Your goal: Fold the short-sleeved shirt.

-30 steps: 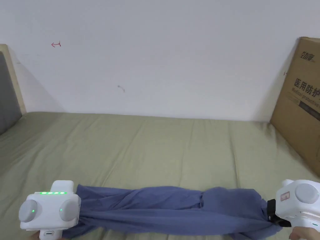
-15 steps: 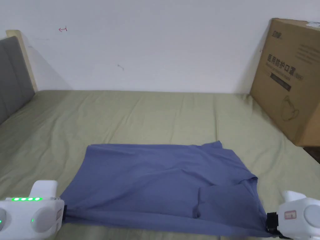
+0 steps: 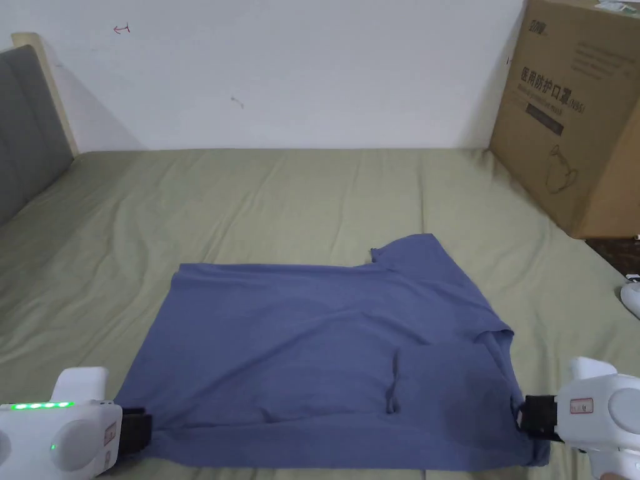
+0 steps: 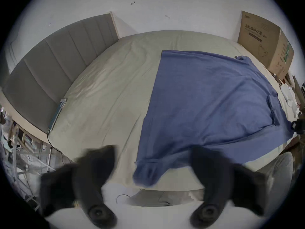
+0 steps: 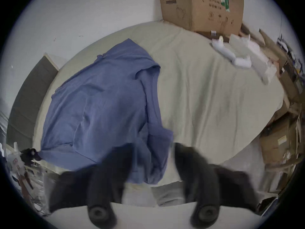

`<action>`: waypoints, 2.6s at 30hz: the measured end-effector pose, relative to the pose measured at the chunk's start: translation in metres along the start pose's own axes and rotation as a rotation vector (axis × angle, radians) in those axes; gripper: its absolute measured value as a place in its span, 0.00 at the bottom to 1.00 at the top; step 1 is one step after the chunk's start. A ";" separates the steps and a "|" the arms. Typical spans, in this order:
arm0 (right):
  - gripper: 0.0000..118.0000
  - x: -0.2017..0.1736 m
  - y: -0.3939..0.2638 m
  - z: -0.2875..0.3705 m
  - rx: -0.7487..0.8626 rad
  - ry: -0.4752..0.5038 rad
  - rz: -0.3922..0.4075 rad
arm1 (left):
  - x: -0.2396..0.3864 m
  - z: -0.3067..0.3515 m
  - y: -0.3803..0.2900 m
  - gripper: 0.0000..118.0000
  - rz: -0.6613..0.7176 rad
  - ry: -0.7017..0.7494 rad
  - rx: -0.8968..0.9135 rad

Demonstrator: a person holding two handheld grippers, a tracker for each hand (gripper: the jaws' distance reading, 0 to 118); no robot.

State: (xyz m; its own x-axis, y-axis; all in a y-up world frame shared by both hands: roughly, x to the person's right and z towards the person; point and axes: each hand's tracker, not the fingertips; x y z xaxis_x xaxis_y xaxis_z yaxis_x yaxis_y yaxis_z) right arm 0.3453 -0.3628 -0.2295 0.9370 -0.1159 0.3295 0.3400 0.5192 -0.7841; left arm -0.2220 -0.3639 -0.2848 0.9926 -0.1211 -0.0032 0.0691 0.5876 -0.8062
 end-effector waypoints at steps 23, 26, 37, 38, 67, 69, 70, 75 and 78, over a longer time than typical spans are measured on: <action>0.00 -0.038 -0.050 0.025 0.001 0.073 0.077 | -0.016 0.015 -0.041 0.85 0.043 -0.156 -0.033; 0.00 -0.038 -0.049 0.024 -0.013 0.074 0.073 | -0.011 -0.003 -0.037 0.13 0.046 -0.169 -0.075; 0.73 -0.021 -0.034 0.012 0.010 0.050 0.124 | -0.011 -0.004 -0.030 0.00 0.058 -0.156 -0.104; 0.72 -0.017 -0.032 0.008 0.015 0.053 0.114 | -0.012 -0.003 -0.030 0.00 0.059 -0.159 -0.103; 0.04 -0.028 0.114 -0.049 -0.021 0.047 -0.110 | 0.019 -0.070 0.144 0.47 -0.039 -0.121 -0.057; 0.31 -0.032 0.119 -0.063 -0.053 0.021 -0.090 | 0.023 -0.087 0.149 0.78 -0.061 -0.086 -0.108; 0.31 -0.034 0.120 -0.066 -0.063 0.012 -0.068 | 0.021 -0.093 0.150 0.78 -0.070 -0.079 -0.143; 0.61 -0.039 0.114 -0.040 -0.031 0.058 0.012 | -0.011 -0.077 0.136 0.79 0.024 -0.135 -0.111; 0.12 -0.040 0.103 -0.015 0.041 0.097 0.040 | -0.024 -0.057 0.119 0.27 0.085 -0.194 -0.086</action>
State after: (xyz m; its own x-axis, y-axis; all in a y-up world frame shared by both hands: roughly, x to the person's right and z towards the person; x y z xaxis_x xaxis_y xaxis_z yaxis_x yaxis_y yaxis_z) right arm 0.3438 -0.3177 -0.3314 0.9539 -0.1747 0.2439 0.3000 0.5590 -0.7730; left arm -0.2438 -0.3366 -0.4140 0.9956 0.0872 0.0341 -0.0160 0.5180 -0.8552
